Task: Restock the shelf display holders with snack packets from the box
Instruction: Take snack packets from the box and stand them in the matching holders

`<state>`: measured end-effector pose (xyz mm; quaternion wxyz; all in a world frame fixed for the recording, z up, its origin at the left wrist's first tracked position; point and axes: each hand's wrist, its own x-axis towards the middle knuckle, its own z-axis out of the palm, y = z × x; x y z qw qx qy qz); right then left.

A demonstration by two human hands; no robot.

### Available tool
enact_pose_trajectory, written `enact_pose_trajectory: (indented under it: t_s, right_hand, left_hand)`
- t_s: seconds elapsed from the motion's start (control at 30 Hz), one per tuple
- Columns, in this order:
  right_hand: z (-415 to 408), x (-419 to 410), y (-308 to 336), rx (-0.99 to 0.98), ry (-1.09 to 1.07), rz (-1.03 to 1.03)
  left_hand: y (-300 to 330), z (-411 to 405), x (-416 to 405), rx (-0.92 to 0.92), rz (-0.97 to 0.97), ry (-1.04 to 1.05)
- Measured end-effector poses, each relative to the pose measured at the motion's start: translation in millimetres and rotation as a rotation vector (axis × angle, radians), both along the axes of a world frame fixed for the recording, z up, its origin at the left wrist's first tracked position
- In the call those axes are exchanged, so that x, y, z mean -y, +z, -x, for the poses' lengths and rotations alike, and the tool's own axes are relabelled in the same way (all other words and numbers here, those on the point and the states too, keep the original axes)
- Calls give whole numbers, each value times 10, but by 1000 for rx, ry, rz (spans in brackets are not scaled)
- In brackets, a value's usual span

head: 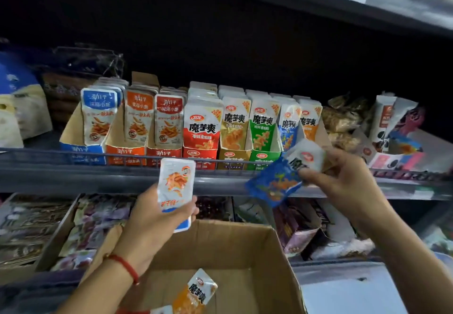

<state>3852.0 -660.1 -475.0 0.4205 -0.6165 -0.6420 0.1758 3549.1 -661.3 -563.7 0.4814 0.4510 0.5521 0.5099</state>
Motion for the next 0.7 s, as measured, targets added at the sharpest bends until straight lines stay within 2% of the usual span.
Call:
enact_pose_trajectory:
  t_s: [0.03,0.1,0.2,0.3,0.5,0.7]
  right_hand:
    - [-103,-98,168,93,-87,-100]
    - [-244,-280,479,155,-206,-208]
    - [-323,-582,749,232,-255,-245]
    - [-331,-852,816,357,-230,-207]
    - [-281,-1121,1117,564,-119,-63]
    - [-255,-1301,1054,628,-48,83]
  left_hand:
    - [14,67,-52,43,17,36]
    - [39,153,-119,80,35,49]
    - [45,166,-128,46,45,14]
    - [-21,160,-116,-24,60,12]
    - [29,219,-124,-39,76,35]
    - [43,238,-156,-36,69,48]
